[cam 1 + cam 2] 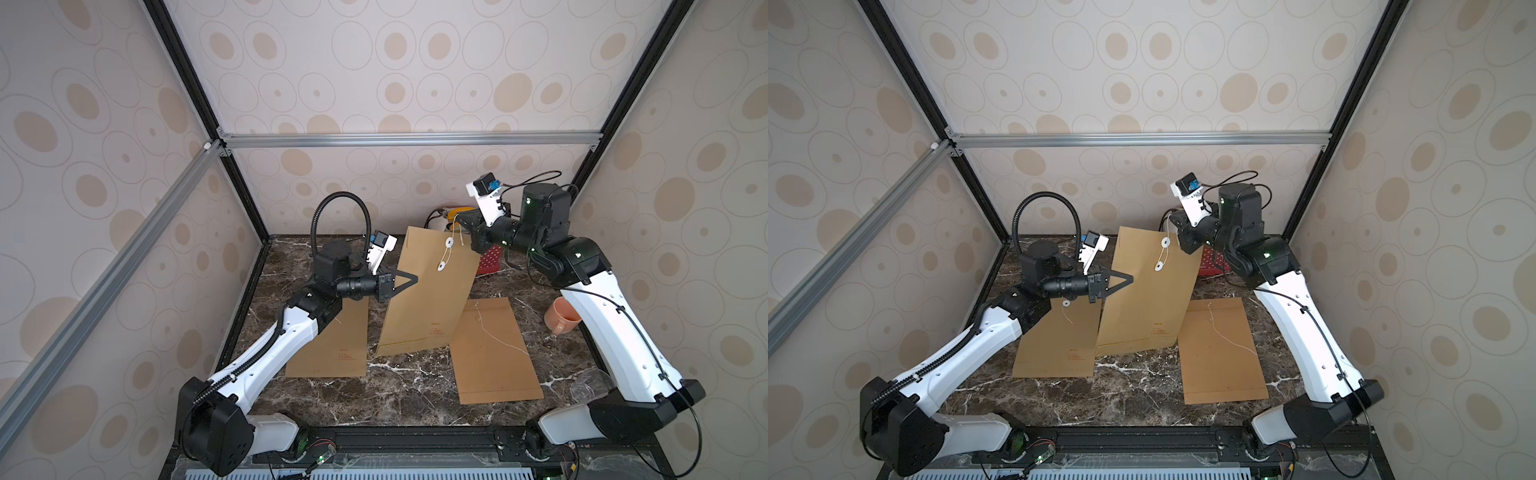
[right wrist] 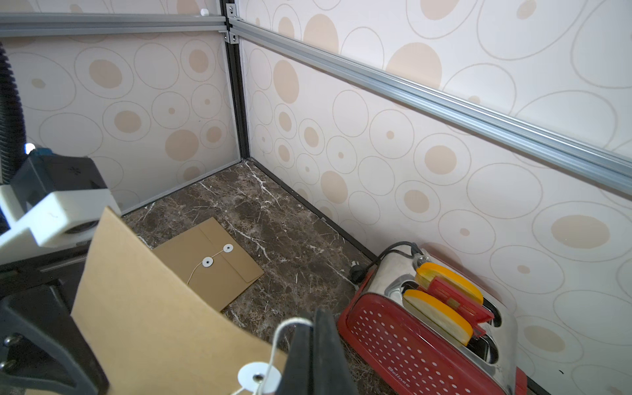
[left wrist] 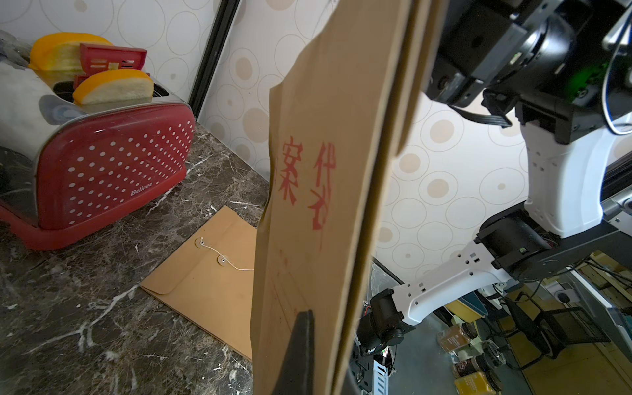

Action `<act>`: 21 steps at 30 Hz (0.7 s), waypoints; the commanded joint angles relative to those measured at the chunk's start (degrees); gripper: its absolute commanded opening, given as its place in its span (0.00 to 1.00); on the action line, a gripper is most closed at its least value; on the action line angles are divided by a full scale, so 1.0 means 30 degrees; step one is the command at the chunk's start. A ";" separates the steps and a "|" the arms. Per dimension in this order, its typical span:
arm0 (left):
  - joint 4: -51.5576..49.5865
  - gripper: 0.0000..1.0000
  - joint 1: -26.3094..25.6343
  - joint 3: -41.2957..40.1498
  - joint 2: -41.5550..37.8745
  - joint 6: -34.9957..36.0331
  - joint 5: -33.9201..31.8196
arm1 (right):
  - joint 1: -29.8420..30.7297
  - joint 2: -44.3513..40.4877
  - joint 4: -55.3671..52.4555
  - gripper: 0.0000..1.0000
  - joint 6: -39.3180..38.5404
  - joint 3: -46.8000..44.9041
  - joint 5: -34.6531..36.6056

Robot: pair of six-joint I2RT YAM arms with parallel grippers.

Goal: Close the mouth of the file bag
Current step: Close the file bag.

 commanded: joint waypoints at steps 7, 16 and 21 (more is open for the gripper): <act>-0.0231 0.00 -0.0138 0.1093 0.0194 0.0654 0.0091 | 0.0504 0.0262 0.0550 0.00 0.0367 0.0946 -0.0256; -0.0444 0.00 -0.0206 0.1192 0.0319 0.0747 0.0091 | 0.0526 0.0064 0.0540 0.00 0.0789 0.1371 -0.0869; -0.0473 0.00 -0.0222 0.1197 0.0202 0.0737 0.0036 | 0.0640 -0.0163 0.0434 0.00 0.1315 0.1098 -0.1572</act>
